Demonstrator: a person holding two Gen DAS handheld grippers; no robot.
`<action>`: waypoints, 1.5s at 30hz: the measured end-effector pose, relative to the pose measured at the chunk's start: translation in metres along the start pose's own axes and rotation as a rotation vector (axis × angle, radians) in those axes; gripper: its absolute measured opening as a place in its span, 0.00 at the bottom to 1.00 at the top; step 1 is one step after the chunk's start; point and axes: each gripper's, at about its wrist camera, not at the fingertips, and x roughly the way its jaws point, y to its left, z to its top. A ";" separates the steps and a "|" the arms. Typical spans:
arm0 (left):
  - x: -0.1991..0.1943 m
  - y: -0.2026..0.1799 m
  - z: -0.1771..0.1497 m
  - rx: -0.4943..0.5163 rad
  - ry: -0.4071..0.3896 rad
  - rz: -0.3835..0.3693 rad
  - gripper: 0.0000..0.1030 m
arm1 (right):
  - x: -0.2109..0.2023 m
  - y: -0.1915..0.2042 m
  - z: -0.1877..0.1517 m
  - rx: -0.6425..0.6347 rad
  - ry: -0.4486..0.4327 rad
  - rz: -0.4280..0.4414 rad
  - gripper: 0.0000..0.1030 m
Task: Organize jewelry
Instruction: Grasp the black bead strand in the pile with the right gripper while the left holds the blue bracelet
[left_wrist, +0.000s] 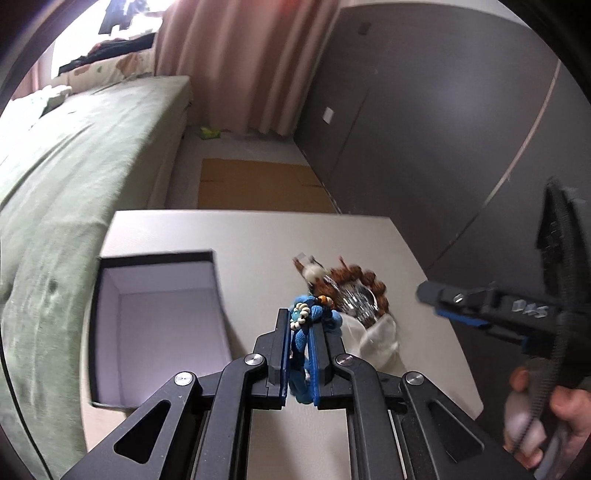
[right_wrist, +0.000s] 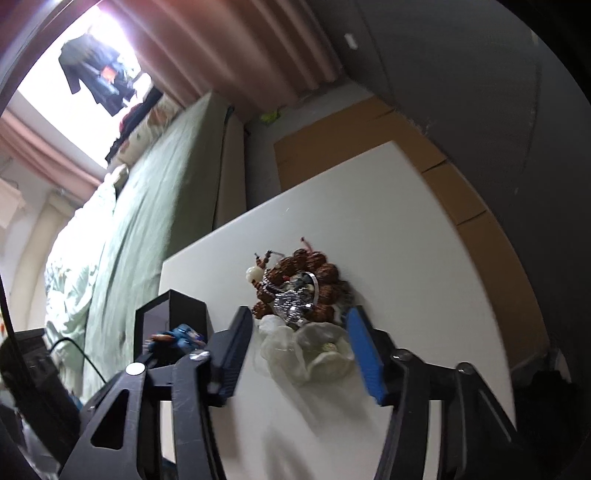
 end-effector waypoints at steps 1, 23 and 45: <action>-0.001 0.000 0.002 -0.007 -0.008 0.003 0.08 | 0.004 0.002 0.002 -0.003 0.007 0.002 0.48; -0.024 0.067 0.018 -0.179 -0.068 0.055 0.08 | 0.080 0.039 0.001 -0.158 0.141 -0.159 0.48; -0.038 0.083 0.019 -0.210 -0.090 0.068 0.08 | 0.022 0.047 0.000 -0.152 0.002 -0.049 0.15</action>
